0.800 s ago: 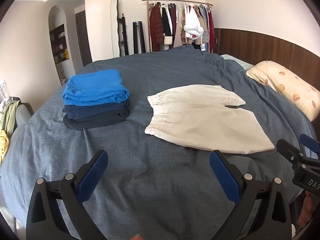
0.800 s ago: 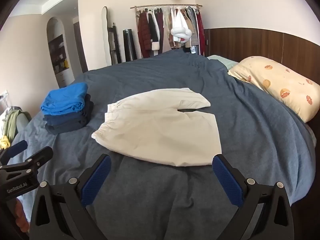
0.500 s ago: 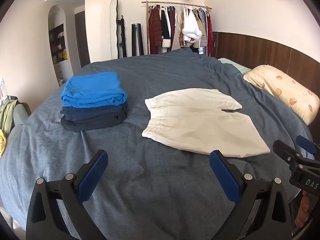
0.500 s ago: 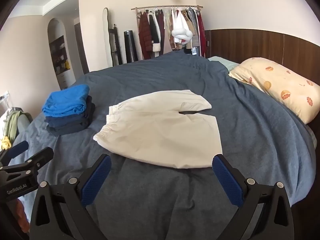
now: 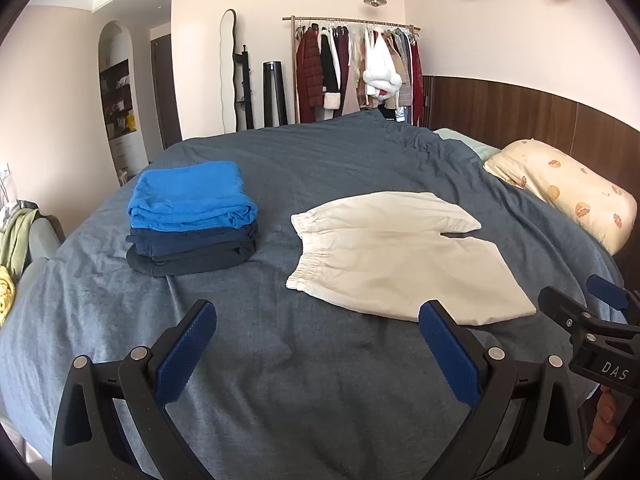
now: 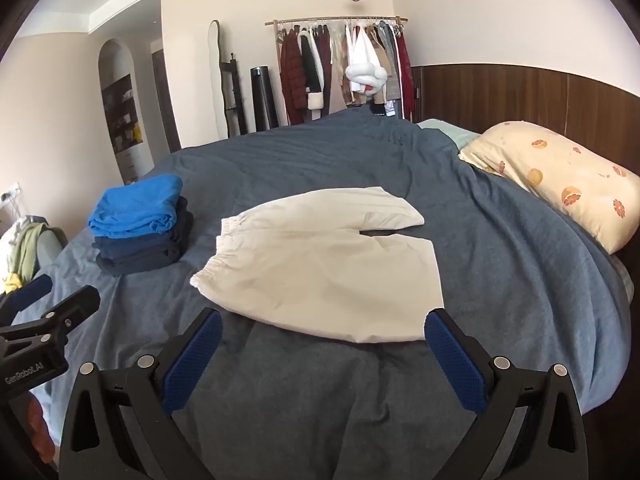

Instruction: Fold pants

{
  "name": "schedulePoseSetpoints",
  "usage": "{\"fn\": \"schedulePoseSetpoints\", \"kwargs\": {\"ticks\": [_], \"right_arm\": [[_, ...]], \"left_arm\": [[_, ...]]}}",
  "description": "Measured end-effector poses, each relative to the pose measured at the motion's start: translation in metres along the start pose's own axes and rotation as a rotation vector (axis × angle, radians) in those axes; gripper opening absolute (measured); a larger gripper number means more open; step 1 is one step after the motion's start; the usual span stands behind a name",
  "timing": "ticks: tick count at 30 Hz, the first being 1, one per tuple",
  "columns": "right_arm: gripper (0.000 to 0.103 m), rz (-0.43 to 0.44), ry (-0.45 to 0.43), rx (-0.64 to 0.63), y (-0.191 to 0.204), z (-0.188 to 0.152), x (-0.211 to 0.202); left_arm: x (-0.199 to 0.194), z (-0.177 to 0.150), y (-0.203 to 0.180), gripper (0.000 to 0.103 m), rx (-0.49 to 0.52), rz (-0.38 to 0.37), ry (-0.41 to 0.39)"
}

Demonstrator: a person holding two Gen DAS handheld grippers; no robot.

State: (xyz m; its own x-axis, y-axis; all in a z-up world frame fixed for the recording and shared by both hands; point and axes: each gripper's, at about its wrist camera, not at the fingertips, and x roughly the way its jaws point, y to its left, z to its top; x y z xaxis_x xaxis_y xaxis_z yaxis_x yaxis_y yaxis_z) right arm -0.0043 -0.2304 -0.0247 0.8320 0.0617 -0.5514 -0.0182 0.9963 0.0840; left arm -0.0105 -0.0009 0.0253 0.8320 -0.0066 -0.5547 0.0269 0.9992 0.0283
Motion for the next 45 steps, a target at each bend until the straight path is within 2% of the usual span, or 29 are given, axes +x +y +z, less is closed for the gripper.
{"fn": "schedulePoseSetpoints", "kwargs": {"ticks": [45], "right_arm": [[0.102, 0.001, -0.013, -0.009, 0.0013, 0.0017, -0.005]], "left_arm": [[-0.0059, -0.0006, 0.0058, 0.103, 0.003, 0.014, -0.025]]}}
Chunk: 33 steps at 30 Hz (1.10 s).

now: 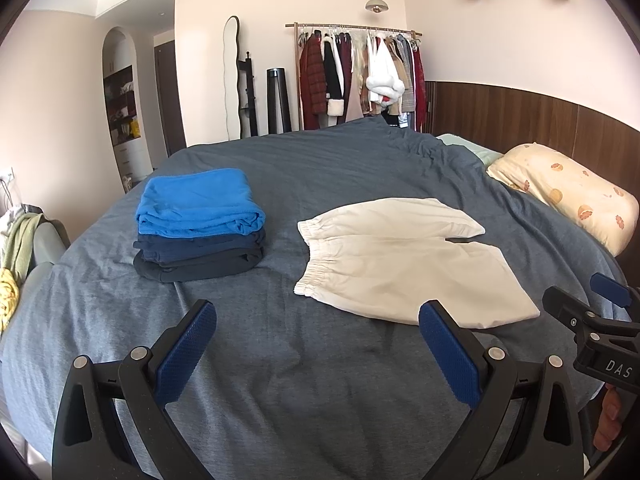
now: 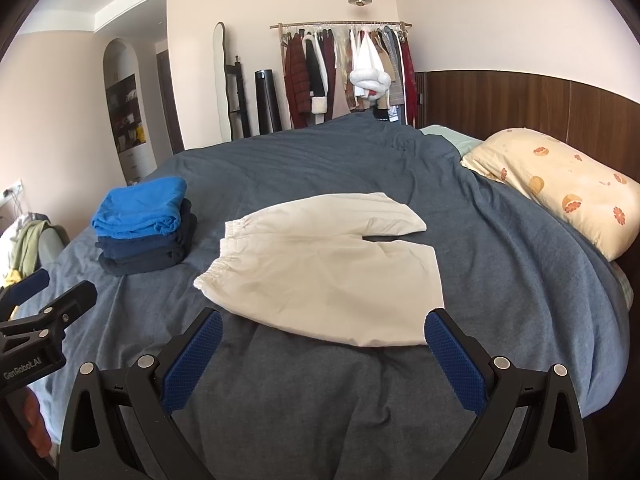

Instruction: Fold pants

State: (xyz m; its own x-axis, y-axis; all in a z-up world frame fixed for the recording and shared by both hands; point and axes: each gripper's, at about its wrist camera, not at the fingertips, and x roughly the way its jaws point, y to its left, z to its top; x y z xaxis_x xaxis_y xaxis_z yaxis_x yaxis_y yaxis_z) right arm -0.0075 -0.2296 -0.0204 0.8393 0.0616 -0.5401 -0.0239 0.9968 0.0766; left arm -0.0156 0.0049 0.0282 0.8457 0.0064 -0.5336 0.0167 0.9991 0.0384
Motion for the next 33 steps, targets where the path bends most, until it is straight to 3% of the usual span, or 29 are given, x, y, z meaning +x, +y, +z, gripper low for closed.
{"fn": "schedulePoseSetpoints", "kwargs": {"ticks": [17, 28, 33], "right_arm": [[0.102, -0.006, 0.051, -0.028, 0.012, -0.005, 0.02], [0.102, 0.002, 0.151, -0.054, 0.026, -0.016, 0.071], [0.102, -0.022, 0.157, -0.108, 0.038, -0.018, 0.099]], "left_arm": [[0.022, -0.01, 0.014, 0.103, -0.015, 0.005, 0.04], [0.074, -0.02, 0.027, 0.103, 0.002, 0.01, 0.09], [0.104, -0.017, 0.03, 0.103, 0.033, 0.014, 0.096]]}}
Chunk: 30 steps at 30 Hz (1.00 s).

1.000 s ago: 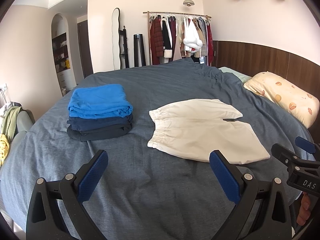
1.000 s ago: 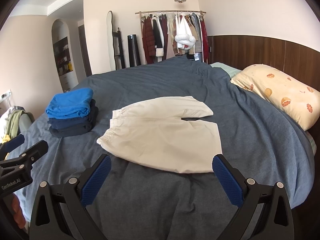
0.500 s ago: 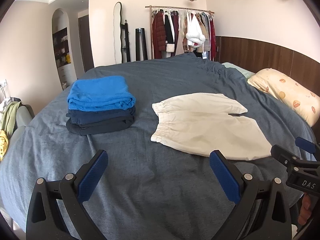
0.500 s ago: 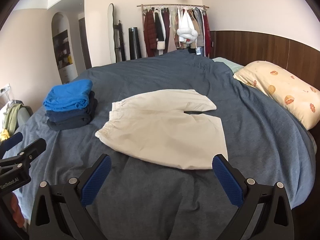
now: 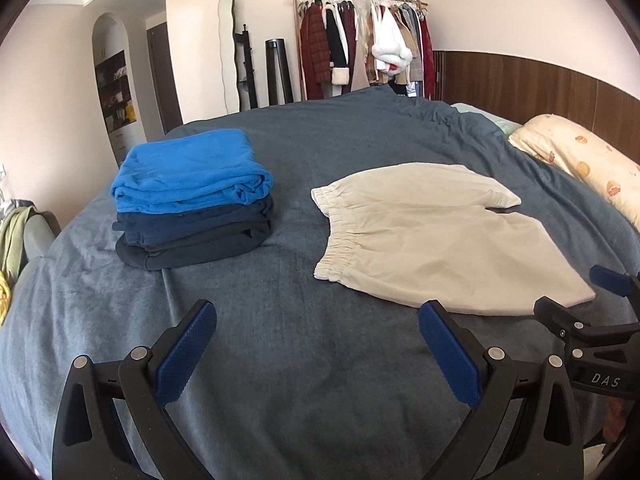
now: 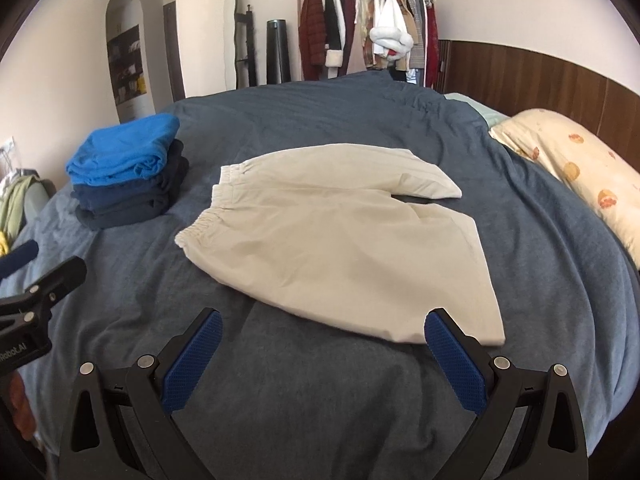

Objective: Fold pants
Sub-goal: 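Lower both tools toward the elastic waistband of the cream shorts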

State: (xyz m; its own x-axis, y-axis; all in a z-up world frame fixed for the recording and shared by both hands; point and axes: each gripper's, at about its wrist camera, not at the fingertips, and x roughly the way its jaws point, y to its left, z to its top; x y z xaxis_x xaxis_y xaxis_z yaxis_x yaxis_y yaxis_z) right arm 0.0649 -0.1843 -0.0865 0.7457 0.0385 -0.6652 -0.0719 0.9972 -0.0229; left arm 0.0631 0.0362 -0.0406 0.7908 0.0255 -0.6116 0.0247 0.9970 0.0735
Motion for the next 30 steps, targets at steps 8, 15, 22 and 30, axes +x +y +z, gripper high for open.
{"fn": "schedulePoseSetpoints", "kwargs": {"ticks": [8, 15, 22, 30], "right_arm": [[0.102, 0.008, 0.045, -0.092, 0.019, 0.009, 0.045], [0.096, 0.037, 0.179, -0.076, 0.023, 0.024, 0.076], [0.089, 0.109, 0.39, 0.138, 0.006, 0.05, 0.079], [0.076, 0.117, 0.484, 0.436, -0.019, 0.044, 0.078]], "left_arm": [[0.052, 0.009, 0.0, 0.101, 0.089, -0.007, 0.038], [0.081, 0.035, 0.004, 0.092, 0.097, -0.053, 0.164], [0.088, 0.072, 0.004, 0.08, 0.075, -0.11, 0.313], [0.108, 0.077, -0.006, 0.067, 0.078, -0.15, 0.36]]}}
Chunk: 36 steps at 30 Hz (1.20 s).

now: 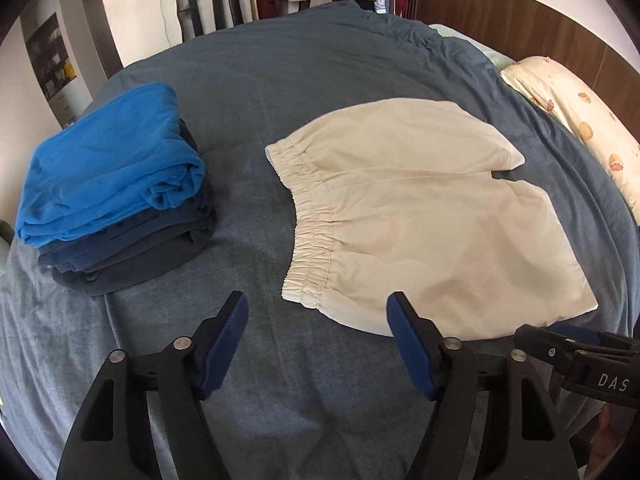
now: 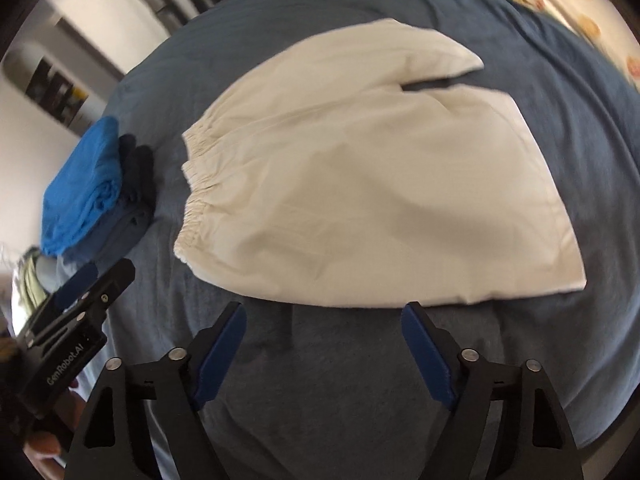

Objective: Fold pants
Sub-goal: 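Lower both tools toward the elastic waistband of the cream shorts, then close the left tool on the waistband while the right tool grasps the waistband corner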

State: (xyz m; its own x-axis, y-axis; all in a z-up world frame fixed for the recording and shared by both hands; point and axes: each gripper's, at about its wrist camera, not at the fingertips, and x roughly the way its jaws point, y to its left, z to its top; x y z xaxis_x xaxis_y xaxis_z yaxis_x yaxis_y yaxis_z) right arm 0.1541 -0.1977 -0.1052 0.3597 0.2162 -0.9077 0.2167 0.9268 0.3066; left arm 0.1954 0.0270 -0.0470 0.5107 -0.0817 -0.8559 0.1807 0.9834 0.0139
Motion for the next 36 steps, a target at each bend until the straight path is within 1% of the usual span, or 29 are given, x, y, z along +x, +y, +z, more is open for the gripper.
{"fn": "schedulePoseSetpoints", "kwargs": {"ticks": [2, 3, 4, 5, 8, 10, 12, 15, 21, 28, 30, 31, 33, 34, 35, 36], "right_arm": [[0.071, 0.024, 0.036, 0.05, -0.006, 0.001, 0.01], [0.068, 0.033, 0.047, 0.079, -0.01, 0.002, 0.015], [0.067, 0.033, 0.055, 0.107, -0.013, 0.002, 0.019], [0.065, 0.035, 0.064, 0.141, -0.018, 0.002, 0.024], [0.062, 0.037, 0.094, 0.234, -0.029, 0.0, 0.037], [0.061, 0.034, 0.1, 0.279, -0.034, 0.0, 0.042], [0.061, 0.036, 0.11, 0.318, -0.039, 0.0, 0.047], [0.058, 0.039, 0.123, 0.353, -0.044, 0.005, 0.054], [0.055, 0.04, 0.145, 0.39, -0.053, 0.011, 0.064], [0.047, 0.022, 0.149, 0.383, -0.06, 0.014, 0.072], [0.041, 0.017, 0.151, 0.38, -0.063, 0.015, 0.074], [0.039, 0.014, 0.15, 0.379, -0.064, 0.015, 0.074], [0.029, 0.01, 0.148, 0.372, -0.067, 0.017, 0.074], [0.024, 0.006, 0.143, 0.363, -0.067, 0.019, 0.073], [0.018, 0.001, 0.139, 0.349, -0.068, 0.02, 0.072], [0.013, 0.0, 0.135, 0.34, -0.068, 0.021, 0.07]], "left_arm": [[0.012, 0.001, 0.0, 0.063, -0.004, -0.008, 0.025], [0.018, 0.002, 0.0, 0.059, -0.003, -0.009, 0.039], [0.026, 0.003, 0.001, 0.056, -0.007, 0.0, 0.056], [0.031, 0.005, 0.002, 0.054, -0.012, 0.006, 0.069], [0.045, 0.007, 0.008, 0.053, -0.063, 0.017, 0.102], [0.054, 0.008, 0.013, 0.052, -0.109, 0.006, 0.125], [0.063, 0.007, 0.016, 0.051, -0.138, 0.012, 0.146], [0.075, 0.006, 0.017, 0.048, -0.159, 0.013, 0.181], [0.093, 0.004, 0.018, 0.048, -0.197, -0.001, 0.228], [0.114, -0.002, 0.018, 0.049, -0.218, -0.012, 0.273], [0.116, -0.002, 0.016, 0.046, -0.208, -0.008, 0.272], [0.115, -0.001, 0.015, 0.043, -0.205, -0.007, 0.267], [0.113, 0.0, 0.013, 0.036, -0.196, -0.01, 0.262], [0.11, 0.0, 0.013, 0.034, -0.192, -0.011, 0.257], [0.108, 0.0, 0.011, 0.032, -0.184, -0.01, 0.252], [0.104, 0.001, 0.01, 0.028, -0.182, -0.013, 0.249]]}}
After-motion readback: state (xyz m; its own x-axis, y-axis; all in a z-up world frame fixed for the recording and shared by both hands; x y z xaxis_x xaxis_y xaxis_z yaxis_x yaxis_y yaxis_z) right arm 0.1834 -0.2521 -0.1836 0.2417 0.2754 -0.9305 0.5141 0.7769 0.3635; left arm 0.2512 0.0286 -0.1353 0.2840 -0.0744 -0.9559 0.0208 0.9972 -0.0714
